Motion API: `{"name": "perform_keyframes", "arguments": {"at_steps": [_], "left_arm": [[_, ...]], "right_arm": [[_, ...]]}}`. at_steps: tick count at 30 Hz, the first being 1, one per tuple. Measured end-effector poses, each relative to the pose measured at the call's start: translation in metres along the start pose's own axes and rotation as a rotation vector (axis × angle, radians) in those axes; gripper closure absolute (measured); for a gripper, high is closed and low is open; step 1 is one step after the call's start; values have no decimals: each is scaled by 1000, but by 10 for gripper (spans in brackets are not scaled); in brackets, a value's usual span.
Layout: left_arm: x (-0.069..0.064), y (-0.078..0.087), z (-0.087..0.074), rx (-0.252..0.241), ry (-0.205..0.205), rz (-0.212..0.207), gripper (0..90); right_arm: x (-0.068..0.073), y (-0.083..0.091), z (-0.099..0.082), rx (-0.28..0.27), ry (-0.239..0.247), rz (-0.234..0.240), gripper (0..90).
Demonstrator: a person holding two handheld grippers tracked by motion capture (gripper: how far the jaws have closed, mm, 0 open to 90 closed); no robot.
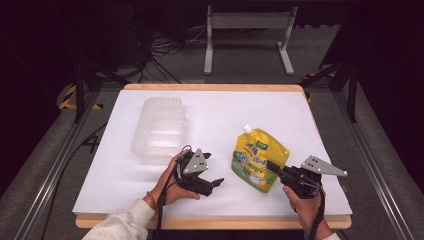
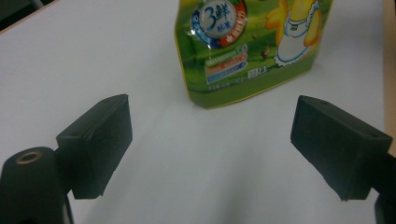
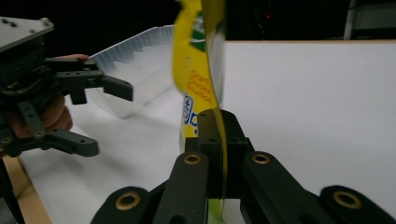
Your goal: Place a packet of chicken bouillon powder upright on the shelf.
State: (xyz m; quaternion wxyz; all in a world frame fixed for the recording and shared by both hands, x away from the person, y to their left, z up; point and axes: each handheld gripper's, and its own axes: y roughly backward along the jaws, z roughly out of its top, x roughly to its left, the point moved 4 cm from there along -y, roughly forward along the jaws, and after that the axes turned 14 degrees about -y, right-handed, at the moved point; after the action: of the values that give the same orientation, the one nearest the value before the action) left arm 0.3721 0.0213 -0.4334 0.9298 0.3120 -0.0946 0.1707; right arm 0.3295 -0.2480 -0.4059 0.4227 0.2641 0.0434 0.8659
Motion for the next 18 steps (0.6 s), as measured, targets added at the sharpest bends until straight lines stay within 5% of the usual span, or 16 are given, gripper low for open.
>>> {"name": "perform_keyframes", "arguments": {"at_steps": [12, 18], "left_arm": [[20, -11, 17, -46, 47, -23, 178], [22, -5, 19, -64, 34, -47, 290]], "right_arm": [[30, -12, 17, -4, 125, 48, 900], [48, -18, 25, -21, 169, 98, 900]]}}
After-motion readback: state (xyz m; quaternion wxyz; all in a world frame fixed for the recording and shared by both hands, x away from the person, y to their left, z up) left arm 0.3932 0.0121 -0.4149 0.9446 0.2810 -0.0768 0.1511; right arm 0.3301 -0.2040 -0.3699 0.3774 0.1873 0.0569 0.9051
